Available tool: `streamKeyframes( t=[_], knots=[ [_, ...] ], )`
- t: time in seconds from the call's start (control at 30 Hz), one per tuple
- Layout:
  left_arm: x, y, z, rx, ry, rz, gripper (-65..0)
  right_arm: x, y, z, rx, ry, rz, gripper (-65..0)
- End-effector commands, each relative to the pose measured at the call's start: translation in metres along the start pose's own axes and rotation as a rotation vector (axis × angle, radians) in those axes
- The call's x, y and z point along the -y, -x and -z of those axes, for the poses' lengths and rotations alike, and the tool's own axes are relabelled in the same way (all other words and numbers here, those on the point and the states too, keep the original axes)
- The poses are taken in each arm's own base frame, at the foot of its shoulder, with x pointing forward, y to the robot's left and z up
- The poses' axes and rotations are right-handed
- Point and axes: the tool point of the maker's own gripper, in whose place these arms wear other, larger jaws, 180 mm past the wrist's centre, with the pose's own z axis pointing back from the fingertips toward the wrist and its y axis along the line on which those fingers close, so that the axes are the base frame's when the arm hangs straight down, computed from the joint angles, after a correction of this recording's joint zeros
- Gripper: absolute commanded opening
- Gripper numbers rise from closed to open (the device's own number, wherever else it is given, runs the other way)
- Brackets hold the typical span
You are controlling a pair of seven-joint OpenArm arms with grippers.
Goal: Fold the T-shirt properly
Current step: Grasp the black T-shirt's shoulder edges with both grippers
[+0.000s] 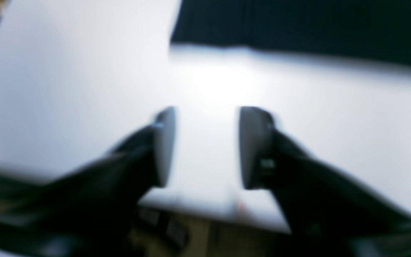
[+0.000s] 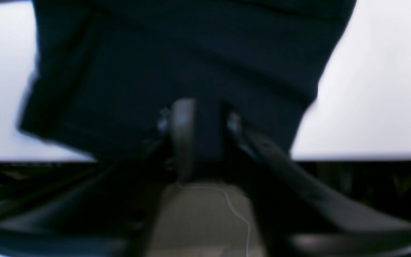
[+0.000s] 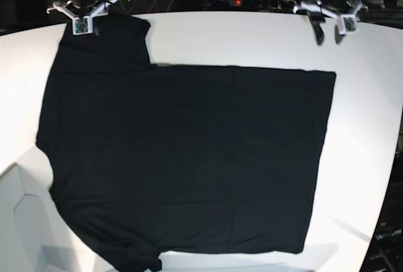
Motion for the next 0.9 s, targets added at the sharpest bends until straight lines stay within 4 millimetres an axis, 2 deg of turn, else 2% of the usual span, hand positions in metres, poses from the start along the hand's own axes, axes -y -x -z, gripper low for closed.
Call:
streamKeyframes(
  t=[0.0,0.07,0.17,0.3,0.37,0.43,0.57,0.77,0.87],
  knots=[
    [-0.005,-0.012,0.0,0.043,-0.018,0.004,-30.4,-0.004,-0.012,0.0,0.039,-0.028,-0.017,-41.2],
    [-0.007,-0.022,0.009,0.077,-0.034,-0.012,-28.5,-0.006,-0.018,0.005,0.044,-0.052,-0.033,-35.1],
    [-0.012,-0.021,0.031,0.051,-0.056,-0.036,-28.0,0.008,-0.029,0.013,0.06,-0.013,-0.035,-30.7],
    [-0.026,-0.018,0.064,0.014,-0.105,-0.086,-27.6,0.026,-0.041,0.02,0.069,0.037,-0.033,-30.6],
    [-0.029,-0.02,0.077,0.023,-0.118,-0.112,-24.7,0.031,-0.043,0.023,0.061,0.049,-0.035,-30.6],
    [-0.028,-0.022,0.087,0.029,-0.116,-0.164,-21.9,0.035,-0.045,0.024,0.059,0.061,-0.035,-30.6],
    [-0.029,-0.03,0.1,0.049,-0.116,-0.195,-21.7,0.038,-0.047,0.025,0.064,0.067,-0.037,-30.6],
    [-0.033,-0.003,0.116,-0.017,-0.138,-0.237,-21.7,0.036,-0.047,0.025,0.063,0.028,-0.064,-30.6],
    [-0.035,0.005,0.121,-0.039,-0.148,-0.251,-21.8,0.043,-0.05,0.025,0.073,0.039,-0.063,-30.6]
  ],
)
